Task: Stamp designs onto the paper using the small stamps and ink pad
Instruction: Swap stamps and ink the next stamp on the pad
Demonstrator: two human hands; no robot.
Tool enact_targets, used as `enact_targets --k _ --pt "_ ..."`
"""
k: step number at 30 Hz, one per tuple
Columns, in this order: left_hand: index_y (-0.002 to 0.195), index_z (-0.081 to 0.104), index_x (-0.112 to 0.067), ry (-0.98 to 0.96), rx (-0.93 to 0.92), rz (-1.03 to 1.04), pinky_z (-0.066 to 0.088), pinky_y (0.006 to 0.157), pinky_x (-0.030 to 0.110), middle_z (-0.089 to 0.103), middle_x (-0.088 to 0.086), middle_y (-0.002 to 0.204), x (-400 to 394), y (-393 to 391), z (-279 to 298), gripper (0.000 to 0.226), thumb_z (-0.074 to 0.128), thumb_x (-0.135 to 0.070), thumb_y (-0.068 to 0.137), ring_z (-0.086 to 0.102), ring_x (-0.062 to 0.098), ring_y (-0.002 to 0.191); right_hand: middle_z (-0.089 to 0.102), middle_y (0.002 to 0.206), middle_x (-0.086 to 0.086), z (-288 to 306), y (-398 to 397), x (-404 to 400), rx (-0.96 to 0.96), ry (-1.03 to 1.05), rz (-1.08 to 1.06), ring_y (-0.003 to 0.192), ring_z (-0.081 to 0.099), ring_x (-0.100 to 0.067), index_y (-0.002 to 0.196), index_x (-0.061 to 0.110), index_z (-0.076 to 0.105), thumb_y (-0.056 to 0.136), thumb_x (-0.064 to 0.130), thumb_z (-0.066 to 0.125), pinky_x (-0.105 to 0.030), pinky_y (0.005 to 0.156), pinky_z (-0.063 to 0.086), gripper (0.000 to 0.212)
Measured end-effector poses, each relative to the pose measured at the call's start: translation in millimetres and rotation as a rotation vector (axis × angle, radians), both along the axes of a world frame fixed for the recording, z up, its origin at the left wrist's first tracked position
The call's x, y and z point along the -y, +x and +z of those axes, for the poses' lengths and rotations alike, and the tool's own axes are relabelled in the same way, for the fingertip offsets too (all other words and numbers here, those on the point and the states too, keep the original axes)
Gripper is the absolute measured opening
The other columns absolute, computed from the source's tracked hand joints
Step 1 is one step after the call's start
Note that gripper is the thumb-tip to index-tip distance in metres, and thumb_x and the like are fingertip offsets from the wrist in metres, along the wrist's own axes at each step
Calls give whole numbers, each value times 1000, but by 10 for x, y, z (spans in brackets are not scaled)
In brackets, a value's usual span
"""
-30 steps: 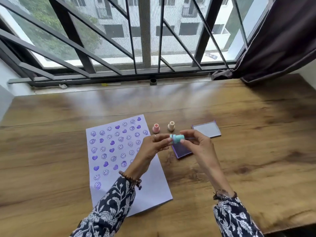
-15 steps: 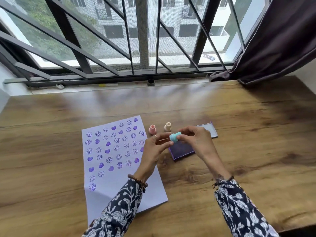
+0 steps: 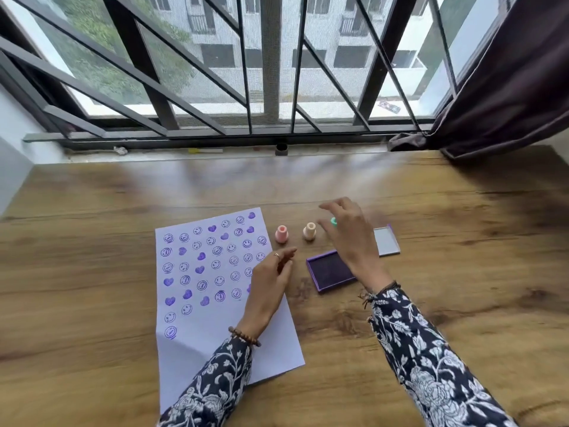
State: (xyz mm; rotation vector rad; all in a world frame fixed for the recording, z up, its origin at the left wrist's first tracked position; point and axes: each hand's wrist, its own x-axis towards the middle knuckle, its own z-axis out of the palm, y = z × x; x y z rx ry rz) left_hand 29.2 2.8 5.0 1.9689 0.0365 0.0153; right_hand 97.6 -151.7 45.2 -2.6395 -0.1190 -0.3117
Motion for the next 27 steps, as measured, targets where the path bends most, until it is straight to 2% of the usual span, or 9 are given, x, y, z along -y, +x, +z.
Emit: enact_targets --k 3,6,7,9,12,15,18,21,27 --pt "103 66 -23 -90 -29 65 43 82 5 69 -7 99 -10 25 57 24 58 -9 85 61 -4 91 63 114 -6 -36 -41 -172 -149 -13 76 96 61 -26 116 20 60 87 20 55 -33 74 45 29" --pt "97 68 -27 -272 -107 126 47 87 16 72 -1 99 -15 51 124 22 60 -11 84 64 3 94 66 111 -6 -40 -104 -208 -199 -25 85 96 61 -26 112 17 62 91 18 50 -37 79 48 24" --pt "98 68 -25 -365 -148 139 48 89 22 71 2 101 -14 61 149 22 60 -10 84 64 9 97 67 107 -6 -22 -146 -202 -194 51 82 91 62 -23 108 16 64 90 18 52 -38 79 49 22" --pt "105 65 -17 -593 -254 121 52 89 27 69 6 107 -5 83 218 22 60 -10 84 63 17 101 71 96 -5 42 -271 -182 -227 374 53 85 64 -17 102 16 67 86 20 59 -37 79 53 18" --pt "101 66 -15 -783 -339 49 56 75 18 71 -1 97 4 84 302 19 61 -11 84 68 12 90 71 93 -7 128 -525 -165 -300 779 6 87 66 -15 96 18 70 81 20 67 -32 81 55 15" --pt "96 69 -10 -791 -320 -16 54 68 14 73 4 89 0 47 348 16 63 -8 82 68 12 82 72 88 2 135 -728 -184 -320 990 19 85 66 -8 93 22 70 83 11 65 -20 78 54 15" --pt "97 70 -10 -825 -299 -50 54 73 15 74 7 92 6 3 380 29 73 -18 69 68 16 89 73 86 5 138 -814 -219 -306 1189 -31 83 67 -5 95 13 70 84 7 63 -12 70 52 15" --pt "95 71 -11 -796 -258 -57 54 81 19 74 8 94 15 -37 403 36 77 -23 61 68 17 93 75 83 7 136 -864 -233 -290 1245 -61 83 67 -7 93 16 71 84 9 62 -12 70 52 14" --pt "90 73 -15 -565 -151 -97 50 81 14 76 2 92 -11 -53 467 20 75 -16 70 68 9 90 75 81 3 105 -932 -279 -380 1459 -170 78 67 -7 91 13 71 87 14 58 -14 69 54 14"
